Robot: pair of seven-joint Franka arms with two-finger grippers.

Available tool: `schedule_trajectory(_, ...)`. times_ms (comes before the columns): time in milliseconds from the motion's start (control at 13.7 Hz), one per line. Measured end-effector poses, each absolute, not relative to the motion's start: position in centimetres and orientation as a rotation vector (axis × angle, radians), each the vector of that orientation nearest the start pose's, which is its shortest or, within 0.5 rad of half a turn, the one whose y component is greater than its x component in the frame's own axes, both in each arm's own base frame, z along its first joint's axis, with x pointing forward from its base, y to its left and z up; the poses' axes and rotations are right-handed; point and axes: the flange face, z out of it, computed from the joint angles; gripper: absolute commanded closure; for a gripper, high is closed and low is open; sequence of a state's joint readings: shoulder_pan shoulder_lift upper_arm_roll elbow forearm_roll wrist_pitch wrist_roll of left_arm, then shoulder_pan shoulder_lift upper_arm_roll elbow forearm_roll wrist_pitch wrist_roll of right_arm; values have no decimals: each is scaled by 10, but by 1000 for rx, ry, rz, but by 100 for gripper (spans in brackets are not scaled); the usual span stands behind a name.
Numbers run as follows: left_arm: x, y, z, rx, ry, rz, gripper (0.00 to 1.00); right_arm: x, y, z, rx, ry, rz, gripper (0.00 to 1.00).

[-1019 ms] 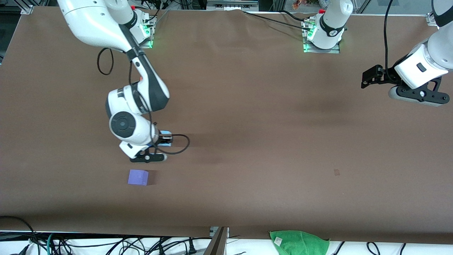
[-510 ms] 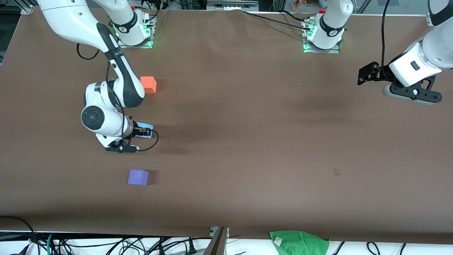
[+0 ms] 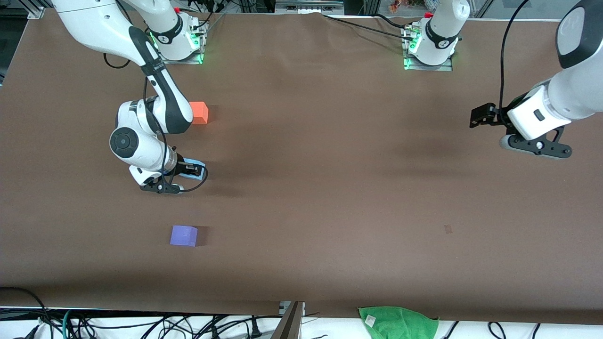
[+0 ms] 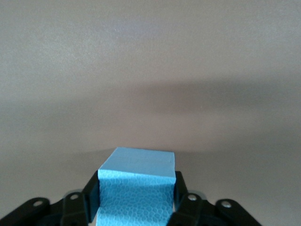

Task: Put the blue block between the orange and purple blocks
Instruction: 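Release the cube and raise the right gripper back to rest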

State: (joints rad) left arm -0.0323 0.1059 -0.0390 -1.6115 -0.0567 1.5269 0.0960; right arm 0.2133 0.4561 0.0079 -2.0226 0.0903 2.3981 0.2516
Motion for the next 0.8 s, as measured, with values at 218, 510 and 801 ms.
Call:
schedule_trajectory(218,571,-42,553,-3158,259,268,0,583,134,231,-3085,150,98,1)
schedule_trajectory(510,573,-42,556,-3090,279,238,0,601,141,298,-3076,131,100,1)
schedule_trajectory(801,578,-39,577,-3095,271,152,0,616,137,384,-3065,127,23,1)
